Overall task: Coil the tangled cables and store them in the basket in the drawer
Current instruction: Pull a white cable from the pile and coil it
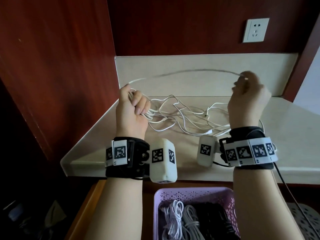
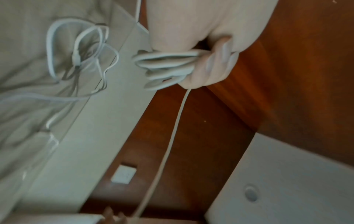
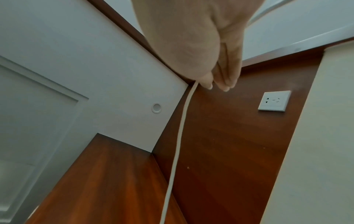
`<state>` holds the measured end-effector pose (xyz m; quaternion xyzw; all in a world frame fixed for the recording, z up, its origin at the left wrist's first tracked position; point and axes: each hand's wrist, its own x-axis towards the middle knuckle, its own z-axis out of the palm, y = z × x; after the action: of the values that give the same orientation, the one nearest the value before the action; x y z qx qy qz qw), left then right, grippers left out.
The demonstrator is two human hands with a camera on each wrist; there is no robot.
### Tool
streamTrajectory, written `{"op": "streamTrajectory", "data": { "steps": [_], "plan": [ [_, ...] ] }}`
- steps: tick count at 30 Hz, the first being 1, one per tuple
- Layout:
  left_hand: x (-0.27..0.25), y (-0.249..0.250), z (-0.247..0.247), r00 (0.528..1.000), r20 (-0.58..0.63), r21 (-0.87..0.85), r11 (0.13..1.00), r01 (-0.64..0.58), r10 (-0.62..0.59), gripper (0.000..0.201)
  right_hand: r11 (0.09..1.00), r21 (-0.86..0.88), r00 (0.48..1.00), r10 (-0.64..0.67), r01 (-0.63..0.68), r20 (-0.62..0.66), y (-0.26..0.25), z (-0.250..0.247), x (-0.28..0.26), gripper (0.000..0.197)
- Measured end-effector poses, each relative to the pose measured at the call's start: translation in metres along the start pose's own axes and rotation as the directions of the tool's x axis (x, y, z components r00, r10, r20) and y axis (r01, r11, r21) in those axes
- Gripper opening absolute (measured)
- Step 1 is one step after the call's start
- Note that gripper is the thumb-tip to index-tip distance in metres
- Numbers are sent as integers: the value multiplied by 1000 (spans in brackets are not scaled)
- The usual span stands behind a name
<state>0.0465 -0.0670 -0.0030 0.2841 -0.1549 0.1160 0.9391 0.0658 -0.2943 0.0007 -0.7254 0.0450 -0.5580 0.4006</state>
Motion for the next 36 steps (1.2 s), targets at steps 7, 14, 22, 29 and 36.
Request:
{"op": "streamTrajectory", "data": {
  "steps": [7,14,22,29,36],
  "plan": [
    [5,4,-20,985,160,-651,742,158,-70,32,859,-477,818,133,186,560,-5,-1,-3,22],
    [5,9,-16,993,81,-581,805,118,-87,28,763,-353,379,153,542,913,-27,9,-28,47],
    [-13,11,19,832,231,471,806,358,-504,28,904,164,632,-396,395,665,-46,17,-33,83],
    [-25,11,31,696,304,478,736,479,-650,23,906,220,710,-420,361,565,-38,22,-33,31],
    [-12,23,22,703,417,79,794,603,-576,22,913,352,724,-383,204,574,-44,24,-42,21]
  ]
}}
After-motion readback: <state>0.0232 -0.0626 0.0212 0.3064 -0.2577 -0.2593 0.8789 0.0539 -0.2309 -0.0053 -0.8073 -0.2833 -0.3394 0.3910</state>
